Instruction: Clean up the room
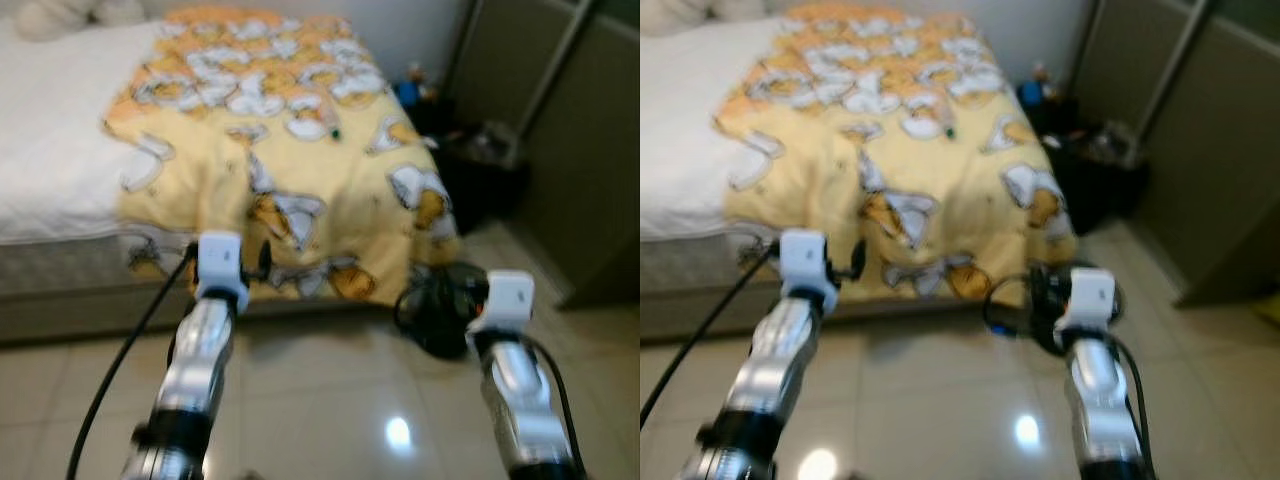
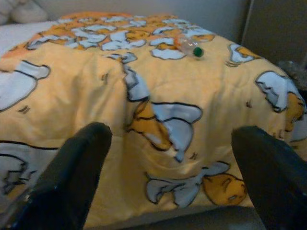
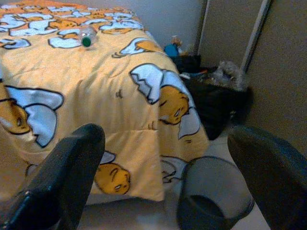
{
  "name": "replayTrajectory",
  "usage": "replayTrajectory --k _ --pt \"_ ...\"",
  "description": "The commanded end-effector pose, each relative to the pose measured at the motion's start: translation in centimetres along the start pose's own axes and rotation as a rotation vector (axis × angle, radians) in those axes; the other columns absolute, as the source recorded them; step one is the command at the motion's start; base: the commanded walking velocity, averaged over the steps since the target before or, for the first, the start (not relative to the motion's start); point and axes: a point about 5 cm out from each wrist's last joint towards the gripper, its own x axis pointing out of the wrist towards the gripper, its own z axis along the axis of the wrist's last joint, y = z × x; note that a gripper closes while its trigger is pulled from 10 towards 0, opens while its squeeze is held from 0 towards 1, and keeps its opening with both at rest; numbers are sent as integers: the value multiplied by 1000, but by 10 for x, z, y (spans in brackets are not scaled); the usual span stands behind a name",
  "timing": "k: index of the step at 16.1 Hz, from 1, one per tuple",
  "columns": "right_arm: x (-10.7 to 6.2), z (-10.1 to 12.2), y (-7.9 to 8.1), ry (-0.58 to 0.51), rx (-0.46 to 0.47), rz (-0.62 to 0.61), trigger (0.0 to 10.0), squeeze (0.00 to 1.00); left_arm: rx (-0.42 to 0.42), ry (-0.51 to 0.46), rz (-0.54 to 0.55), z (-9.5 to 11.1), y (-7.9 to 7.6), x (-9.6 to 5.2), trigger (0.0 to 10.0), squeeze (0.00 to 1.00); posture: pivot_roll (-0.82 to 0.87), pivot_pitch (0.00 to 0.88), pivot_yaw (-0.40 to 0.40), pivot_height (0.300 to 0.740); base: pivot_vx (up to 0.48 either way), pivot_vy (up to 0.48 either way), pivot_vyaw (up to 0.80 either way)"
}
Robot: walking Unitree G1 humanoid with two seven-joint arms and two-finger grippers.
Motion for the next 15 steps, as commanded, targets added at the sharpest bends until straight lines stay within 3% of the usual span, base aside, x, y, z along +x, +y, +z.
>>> replayTrajectory --k 1,3,5,7,8,9,10,13,15 --pt "8 3 13 -6 -15 36 10000 0 21 36 -20 -6 -7 3 10000 0 30 0 9 740 0 0 0" --pt "11 4 17 -3 -20 49 10000 0 12 18 -67 -4 -13 2 10000 0 40 0 7 740 0 0 0" --pt "12 3 20 1 -19 61 10000 0 82 -27 -148 -2 -22 -5 10000 0 57 0 0 740 0 0 0" --pt "13 2 22 2 -17 65 10000 0 104 -29 -189 -9 -22 -13 10000 0 65 0 -5 740 0 0 0" --pt "14 1 24 4 -15 69 10000 0 126 -20 -208 -18 -13 -23 10000 0 77 0 -14 740 0 0 0" --pt "14 -1 24 13 -11 76 10000 0 118 24 -184 -30 1 -33 10000 0 93 0 -23 740 0 0 0" --pt "13 -2 27 20 -11 90 10000 0 72 34 -130 -27 8 -30 10000 0 107 0 -35 740 0 0 0" --pt "12 2 33 -22 -24 117 10000 0 -125 -45 3 -3 17 -18 10000 0 104 0 -37 740 160 0 0" --pt "13 20 29 -133 -42 87 10000 0 -49 -111 51 11 20 -15 10000 0 94 0 -30 740 480 0 0"
